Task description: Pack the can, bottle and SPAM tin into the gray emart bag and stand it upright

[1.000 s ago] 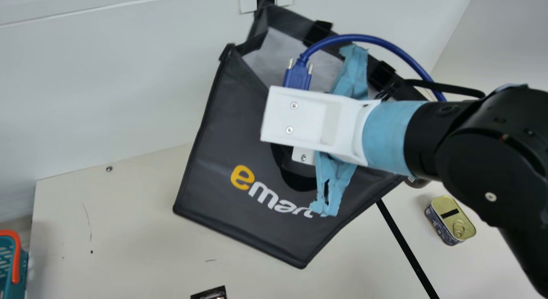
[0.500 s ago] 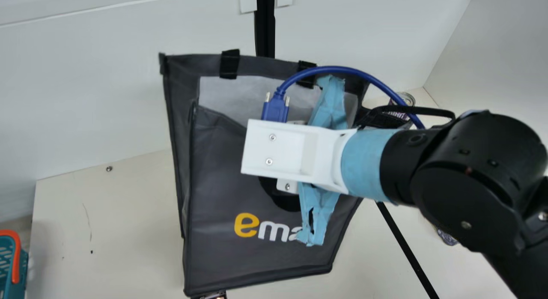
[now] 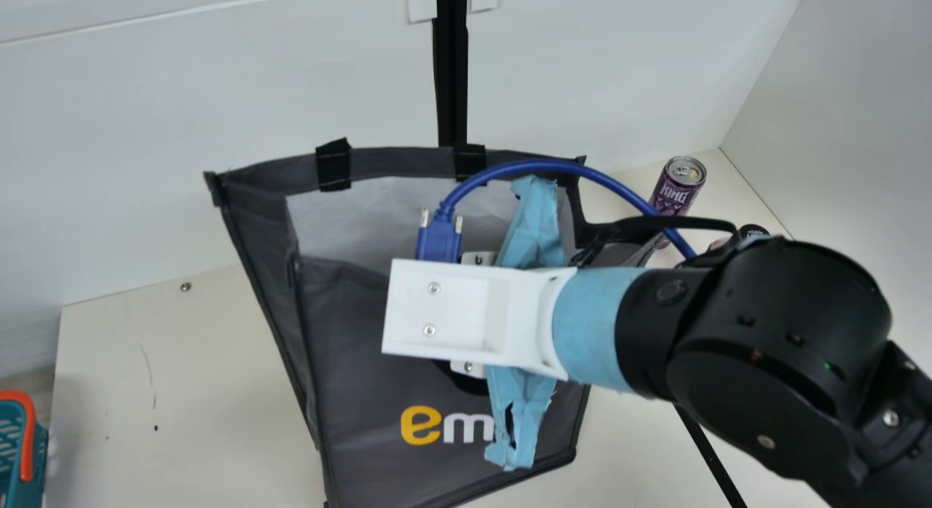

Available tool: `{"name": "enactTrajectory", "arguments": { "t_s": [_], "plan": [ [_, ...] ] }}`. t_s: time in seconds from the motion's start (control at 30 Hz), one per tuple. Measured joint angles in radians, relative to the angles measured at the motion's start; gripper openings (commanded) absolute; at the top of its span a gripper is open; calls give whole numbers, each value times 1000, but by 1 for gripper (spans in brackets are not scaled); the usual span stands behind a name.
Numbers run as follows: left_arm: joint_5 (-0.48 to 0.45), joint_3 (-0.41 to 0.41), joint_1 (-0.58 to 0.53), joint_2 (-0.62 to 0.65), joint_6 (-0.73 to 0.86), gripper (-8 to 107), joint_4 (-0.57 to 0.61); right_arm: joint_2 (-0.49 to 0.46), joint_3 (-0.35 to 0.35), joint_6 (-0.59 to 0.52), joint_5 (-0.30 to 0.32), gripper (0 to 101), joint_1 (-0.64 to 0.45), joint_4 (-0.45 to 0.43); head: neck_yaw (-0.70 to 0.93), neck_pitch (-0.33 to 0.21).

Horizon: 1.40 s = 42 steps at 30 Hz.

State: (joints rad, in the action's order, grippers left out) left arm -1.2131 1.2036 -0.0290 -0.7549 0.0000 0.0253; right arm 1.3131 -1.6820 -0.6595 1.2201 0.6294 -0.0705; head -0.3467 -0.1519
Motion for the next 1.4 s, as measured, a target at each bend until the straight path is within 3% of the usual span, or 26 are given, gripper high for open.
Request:
{"name": "enactTrajectory", "arguments": {
  "t_s": [0.33,0.87,1.4],
  "plan": [
    [0,0,0,0,0,90,0,-12,32,51,-1,40,67,-25,-2,0],
    [0,0,0,0,0,90,0,-48,18,74,0,94,86,0,-2,0],
    [0,0,0,0,0,90,0,-97,4,111,1,95,69,126,0,0]
  ]
}}
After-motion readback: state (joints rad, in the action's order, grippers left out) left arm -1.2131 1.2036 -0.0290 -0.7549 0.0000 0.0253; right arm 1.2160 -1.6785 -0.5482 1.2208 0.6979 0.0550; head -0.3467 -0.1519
